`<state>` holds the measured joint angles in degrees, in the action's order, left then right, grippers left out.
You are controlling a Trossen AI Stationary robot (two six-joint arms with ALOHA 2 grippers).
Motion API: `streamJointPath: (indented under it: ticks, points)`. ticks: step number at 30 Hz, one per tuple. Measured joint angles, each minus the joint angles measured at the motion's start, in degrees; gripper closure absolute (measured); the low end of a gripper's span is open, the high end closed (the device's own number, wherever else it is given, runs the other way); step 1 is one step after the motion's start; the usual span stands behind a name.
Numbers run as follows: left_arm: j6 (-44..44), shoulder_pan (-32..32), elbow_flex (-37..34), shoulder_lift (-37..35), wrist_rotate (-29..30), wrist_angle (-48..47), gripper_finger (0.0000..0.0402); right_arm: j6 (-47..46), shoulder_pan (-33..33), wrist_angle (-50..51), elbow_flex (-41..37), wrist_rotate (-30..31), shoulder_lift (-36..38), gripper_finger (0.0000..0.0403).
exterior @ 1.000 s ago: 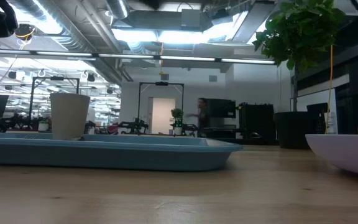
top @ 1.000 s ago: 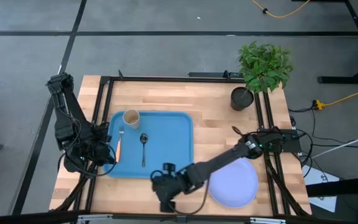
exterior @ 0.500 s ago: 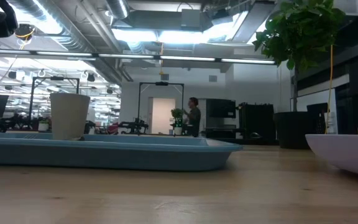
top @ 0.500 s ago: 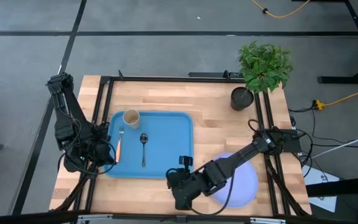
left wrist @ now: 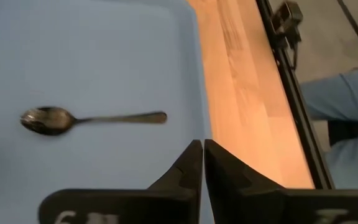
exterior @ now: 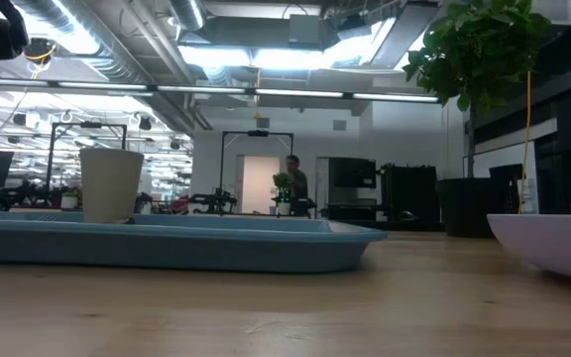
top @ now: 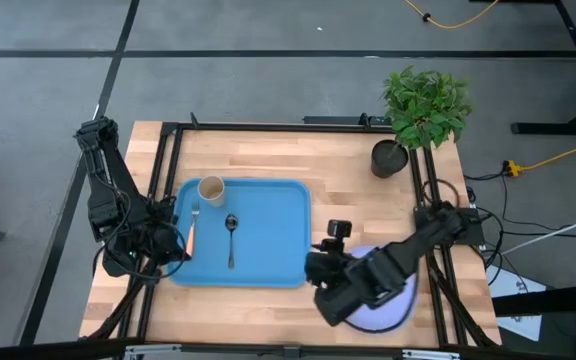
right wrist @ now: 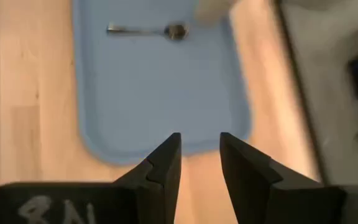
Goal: Pick and place plate/cup/fork/spoon on tray
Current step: Put the black spoon on the blue tray
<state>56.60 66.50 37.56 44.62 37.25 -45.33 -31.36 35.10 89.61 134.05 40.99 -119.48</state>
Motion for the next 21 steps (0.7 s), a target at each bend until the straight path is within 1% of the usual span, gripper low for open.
streamJointPath:
  ticks: [2, 4, 6, 8, 10, 12, 15, 17, 19, 21]
  points:
    - [-0.02, 0.00, 0.00, 0.00, 2.03, -0.01, 0.0396, 3.62, 1.00, 0.14, -1.32, 2.25, 1.84, 0.0288]
    - [-0.02, 0.00, 0.00, 0.00, 4.07, -0.01, 0.0399, 4.47, 1.72, 0.34, -3.17, 3.57, 3.67, 0.0288]
    - [-0.02, 0.00, 0.00, -0.01, 5.67, -0.01, 0.0400, 5.58, 2.39, 0.24, -7.00, 4.71, 6.13, 0.0288]
    - [-0.02, 0.00, 0.00, -0.02, 6.56, -0.01, 0.0400, 3.59, 2.58, 0.02, -12.20, 6.88, 8.86, 0.0288]
    - [-0.02, 0.00, 0.00, 0.00, 7.00, -0.01, 0.0397, -1.46, 2.72, 0.30, -19.67, 10.34, 12.43, 0.0288]
    - [-0.02, 0.00, 0.00, -0.02, 7.05, -0.01, 0.0393, -8.06, 2.72, 0.19, -28.66, 15.27, 16.34, 0.0288]
    - [-0.02, 0.00, 0.00, 0.00, 7.05, -0.01, 0.0387, -20.03, 2.72, -0.06, -42.77, 20.94, 22.79, 0.0288]
    - [0.00, 0.00, 0.00, 0.00, 7.05, -0.01, 0.0384, -29.66, 2.72, -1.10, -51.77, 24.72, 27.61, 0.0288]
    - [0.00, 0.00, 0.00, 0.00, 7.06, -0.01, 0.0381, -39.28, 2.70, -4.00, -60.51, 28.17, 32.23, 0.0288]
    - [0.00, 0.00, 0.00, 0.00, 7.21, -0.01, 0.0380, -47.67, 2.68, -9.21, -69.11, 29.91, 36.04, 0.0288]
